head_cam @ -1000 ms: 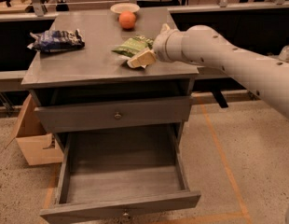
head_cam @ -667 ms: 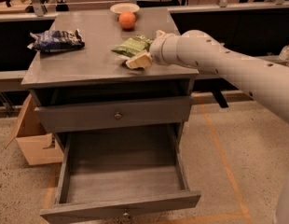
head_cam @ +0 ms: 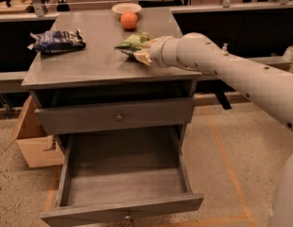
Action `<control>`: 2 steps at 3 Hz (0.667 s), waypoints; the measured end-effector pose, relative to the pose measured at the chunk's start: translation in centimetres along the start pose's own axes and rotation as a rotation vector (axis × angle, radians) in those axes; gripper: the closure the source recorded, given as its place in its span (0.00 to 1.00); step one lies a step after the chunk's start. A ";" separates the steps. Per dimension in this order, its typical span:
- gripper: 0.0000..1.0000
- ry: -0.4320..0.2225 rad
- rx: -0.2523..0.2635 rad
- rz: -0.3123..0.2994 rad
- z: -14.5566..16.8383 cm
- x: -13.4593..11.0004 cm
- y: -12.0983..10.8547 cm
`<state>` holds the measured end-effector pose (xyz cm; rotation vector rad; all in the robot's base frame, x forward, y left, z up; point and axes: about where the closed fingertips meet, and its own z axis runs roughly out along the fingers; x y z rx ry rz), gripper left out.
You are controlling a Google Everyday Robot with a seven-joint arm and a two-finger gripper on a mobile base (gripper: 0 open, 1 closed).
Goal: Move green jalapeno chip bag near blue chip bag
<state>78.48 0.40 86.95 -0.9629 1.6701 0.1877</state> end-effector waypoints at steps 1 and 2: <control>0.85 -0.029 -0.021 -0.005 1.0 -0.9 0.3; 1.00 -0.073 -0.098 -0.039 2.8 -2.6 1.9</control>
Offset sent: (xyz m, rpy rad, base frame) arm 0.0084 0.0823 0.0201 0.0088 -0.0461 0.2922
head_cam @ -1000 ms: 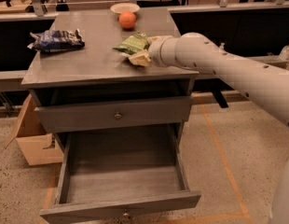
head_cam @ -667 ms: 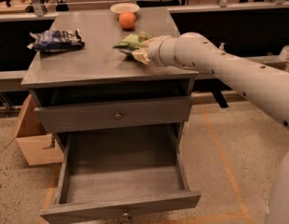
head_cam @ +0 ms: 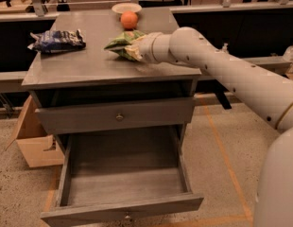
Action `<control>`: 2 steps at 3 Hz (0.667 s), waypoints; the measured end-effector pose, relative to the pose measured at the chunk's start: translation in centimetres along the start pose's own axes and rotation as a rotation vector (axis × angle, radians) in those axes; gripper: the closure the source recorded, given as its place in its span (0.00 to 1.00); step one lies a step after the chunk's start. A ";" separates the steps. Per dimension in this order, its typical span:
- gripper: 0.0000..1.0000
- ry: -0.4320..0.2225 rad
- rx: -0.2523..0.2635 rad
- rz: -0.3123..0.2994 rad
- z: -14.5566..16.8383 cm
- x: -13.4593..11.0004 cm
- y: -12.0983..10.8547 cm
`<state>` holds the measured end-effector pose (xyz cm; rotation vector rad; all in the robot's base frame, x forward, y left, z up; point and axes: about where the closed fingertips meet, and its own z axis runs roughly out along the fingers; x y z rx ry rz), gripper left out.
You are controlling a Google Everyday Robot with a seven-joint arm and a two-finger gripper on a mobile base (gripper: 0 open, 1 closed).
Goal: Move green jalapeno chip bag near blue chip bag
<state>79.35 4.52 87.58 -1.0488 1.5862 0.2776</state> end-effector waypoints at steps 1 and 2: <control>1.00 -0.074 -0.119 -0.049 2.7 -2.9 2.4; 1.00 -0.150 -0.219 -0.079 5.2 -5.7 4.6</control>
Offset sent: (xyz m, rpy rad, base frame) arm -0.0049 0.1345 0.0331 0.0864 -0.0619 0.4177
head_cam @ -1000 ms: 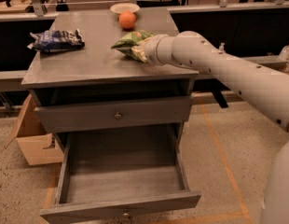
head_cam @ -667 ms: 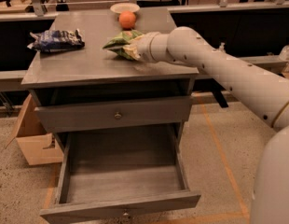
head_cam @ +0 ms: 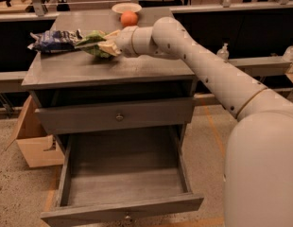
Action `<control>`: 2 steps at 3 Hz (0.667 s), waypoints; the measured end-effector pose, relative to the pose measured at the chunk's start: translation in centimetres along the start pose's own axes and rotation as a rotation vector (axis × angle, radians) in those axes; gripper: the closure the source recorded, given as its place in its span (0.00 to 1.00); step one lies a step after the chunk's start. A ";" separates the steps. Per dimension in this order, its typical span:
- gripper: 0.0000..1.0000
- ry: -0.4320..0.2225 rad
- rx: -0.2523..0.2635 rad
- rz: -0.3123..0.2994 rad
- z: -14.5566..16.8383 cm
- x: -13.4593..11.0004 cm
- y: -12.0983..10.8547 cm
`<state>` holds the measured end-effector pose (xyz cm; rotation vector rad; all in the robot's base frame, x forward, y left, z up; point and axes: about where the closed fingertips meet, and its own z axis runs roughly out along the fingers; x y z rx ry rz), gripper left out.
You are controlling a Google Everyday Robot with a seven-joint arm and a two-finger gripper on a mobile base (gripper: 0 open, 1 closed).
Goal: Move green jalapeno chip bag near blue chip bag
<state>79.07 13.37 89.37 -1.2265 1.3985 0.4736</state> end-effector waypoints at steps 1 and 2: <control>0.75 -0.063 -0.065 -0.013 3.1 -2.4 1.5; 0.53 -0.087 -0.093 -0.009 4.2 -3.2 2.3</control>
Offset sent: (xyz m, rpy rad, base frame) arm -0.0083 0.0691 0.0131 0.0713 -0.0011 0.1463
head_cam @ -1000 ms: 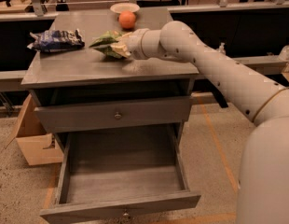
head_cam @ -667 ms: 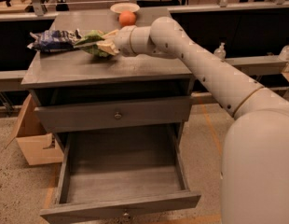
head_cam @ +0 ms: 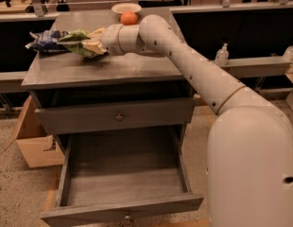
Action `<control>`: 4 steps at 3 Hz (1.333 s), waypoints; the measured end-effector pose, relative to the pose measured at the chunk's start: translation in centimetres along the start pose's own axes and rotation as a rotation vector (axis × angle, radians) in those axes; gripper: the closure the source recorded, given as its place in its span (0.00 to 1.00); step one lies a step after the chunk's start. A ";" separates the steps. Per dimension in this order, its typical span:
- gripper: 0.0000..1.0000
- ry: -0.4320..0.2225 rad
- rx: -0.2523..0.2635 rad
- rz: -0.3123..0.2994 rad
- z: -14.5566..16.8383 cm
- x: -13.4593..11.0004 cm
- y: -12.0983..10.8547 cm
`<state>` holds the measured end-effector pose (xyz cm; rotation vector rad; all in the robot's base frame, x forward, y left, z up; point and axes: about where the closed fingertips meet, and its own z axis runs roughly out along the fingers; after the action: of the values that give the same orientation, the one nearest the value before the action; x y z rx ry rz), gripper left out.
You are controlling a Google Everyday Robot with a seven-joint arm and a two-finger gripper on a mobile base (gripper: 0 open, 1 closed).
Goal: Move green jalapeno chip bag near blue chip bag
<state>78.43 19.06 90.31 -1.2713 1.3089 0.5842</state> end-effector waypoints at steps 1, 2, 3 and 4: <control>0.29 -0.005 -0.006 0.005 0.5 -0.2 0.4; 0.06 -0.004 0.003 -0.006 0.5 -0.3 0.3; 0.00 0.030 0.052 0.010 -1.3 0.3 -0.4; 0.00 0.096 0.140 0.061 -5.0 1.7 -1.2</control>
Offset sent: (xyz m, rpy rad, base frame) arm 0.0019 -0.0012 0.0048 -0.0029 -0.0278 -0.0177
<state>78.03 13.63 90.22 -1.1589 1.4466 0.4701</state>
